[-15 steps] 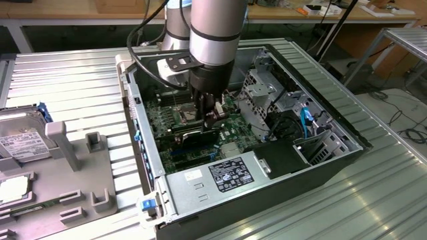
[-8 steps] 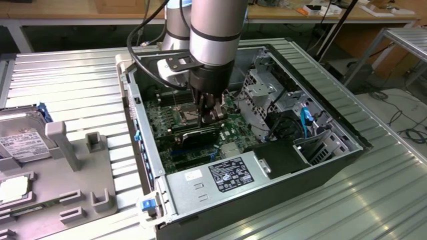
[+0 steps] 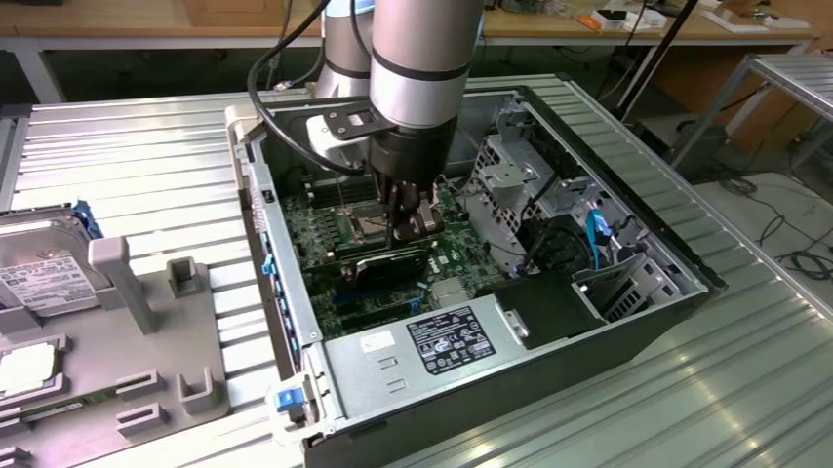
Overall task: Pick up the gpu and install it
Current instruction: 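Press down on the gpu until it lock into place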
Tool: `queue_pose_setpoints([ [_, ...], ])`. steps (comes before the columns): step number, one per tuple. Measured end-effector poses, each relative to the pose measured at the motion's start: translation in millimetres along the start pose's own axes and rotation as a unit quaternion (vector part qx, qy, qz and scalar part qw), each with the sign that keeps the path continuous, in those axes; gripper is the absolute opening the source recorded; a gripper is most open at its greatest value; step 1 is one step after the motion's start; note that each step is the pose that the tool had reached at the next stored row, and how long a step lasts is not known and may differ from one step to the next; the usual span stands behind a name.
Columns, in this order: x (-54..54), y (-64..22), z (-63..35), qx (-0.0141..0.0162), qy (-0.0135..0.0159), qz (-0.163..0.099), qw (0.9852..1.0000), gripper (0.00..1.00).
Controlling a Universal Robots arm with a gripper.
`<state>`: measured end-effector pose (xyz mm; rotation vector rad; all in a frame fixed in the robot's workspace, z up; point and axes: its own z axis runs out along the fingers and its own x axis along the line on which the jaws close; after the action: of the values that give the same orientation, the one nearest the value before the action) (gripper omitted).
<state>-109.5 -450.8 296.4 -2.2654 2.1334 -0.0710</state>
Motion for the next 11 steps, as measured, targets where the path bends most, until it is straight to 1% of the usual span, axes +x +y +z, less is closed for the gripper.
queue_pose_setpoints([
  [6, 0.0, 0.0, 0.0, 0.0002, 0.0000, 0.000, 1.0000, 0.11],
  [8, 0.4, 0.1, -0.1, -0.0007, -0.0001, 0.000, 1.0000, 0.11],
  [9, 0.3, 1.7, 0.1, -0.0008, -0.0001, 0.000, 1.0000, 0.11],
  [10, 0.1, 3.2, 0.2, -0.0055, -0.0005, 0.000, 1.0000, 0.11],
  [11, 0.0, 6.0, 0.4, -0.0085, -0.0005, 0.000, 1.0000, 0.11],
])
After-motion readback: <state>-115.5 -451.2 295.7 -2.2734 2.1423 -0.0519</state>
